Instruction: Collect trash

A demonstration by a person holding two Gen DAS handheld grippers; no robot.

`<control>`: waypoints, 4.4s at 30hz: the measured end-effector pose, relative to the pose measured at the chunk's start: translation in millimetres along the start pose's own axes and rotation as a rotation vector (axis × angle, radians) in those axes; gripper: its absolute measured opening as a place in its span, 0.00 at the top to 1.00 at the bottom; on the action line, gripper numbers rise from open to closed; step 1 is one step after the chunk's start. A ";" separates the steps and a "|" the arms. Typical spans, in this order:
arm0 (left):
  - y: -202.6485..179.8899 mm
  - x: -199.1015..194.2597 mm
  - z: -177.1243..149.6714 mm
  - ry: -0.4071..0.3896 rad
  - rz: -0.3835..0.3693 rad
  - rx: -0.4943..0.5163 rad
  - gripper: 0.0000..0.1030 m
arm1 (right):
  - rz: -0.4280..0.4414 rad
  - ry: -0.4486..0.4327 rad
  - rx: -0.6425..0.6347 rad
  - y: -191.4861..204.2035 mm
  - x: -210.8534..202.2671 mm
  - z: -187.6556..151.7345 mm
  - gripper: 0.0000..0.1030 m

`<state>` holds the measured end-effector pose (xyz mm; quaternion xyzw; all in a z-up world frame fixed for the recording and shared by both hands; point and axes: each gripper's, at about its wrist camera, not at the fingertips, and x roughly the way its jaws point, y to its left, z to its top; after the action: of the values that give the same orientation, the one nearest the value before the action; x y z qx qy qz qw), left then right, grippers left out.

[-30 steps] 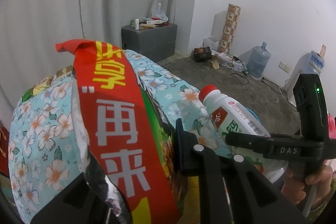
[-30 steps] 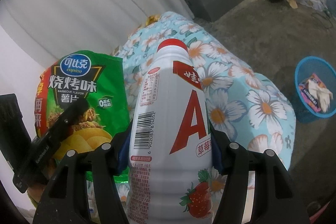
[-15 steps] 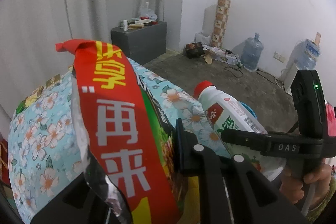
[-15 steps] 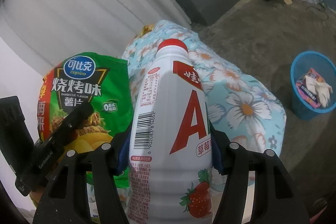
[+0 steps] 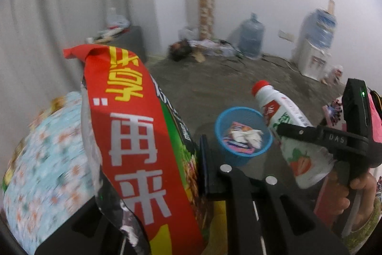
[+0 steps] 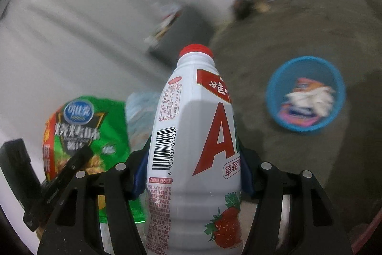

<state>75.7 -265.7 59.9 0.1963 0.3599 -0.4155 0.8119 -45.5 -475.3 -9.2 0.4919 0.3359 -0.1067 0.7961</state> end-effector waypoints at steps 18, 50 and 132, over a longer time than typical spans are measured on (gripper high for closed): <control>-138.8 285.1 69.3 0.331 -0.168 0.238 0.52 | -0.176 -0.040 0.383 -184.6 94.3 68.1 0.33; -20.4 63.3 49.3 0.001 -0.172 -0.023 0.21 | -0.312 -0.205 0.283 -167.7 15.8 37.8 0.26; 57.9 -158.2 -115.8 -0.237 0.118 -0.525 0.05 | -0.096 -0.109 -0.655 161.5 -15.3 -101.2 0.08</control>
<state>11.6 -76.4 102.4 -0.0496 0.3458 -0.2803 0.8941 -19.7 -311.5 86.1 0.1871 0.3322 -0.0564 0.9227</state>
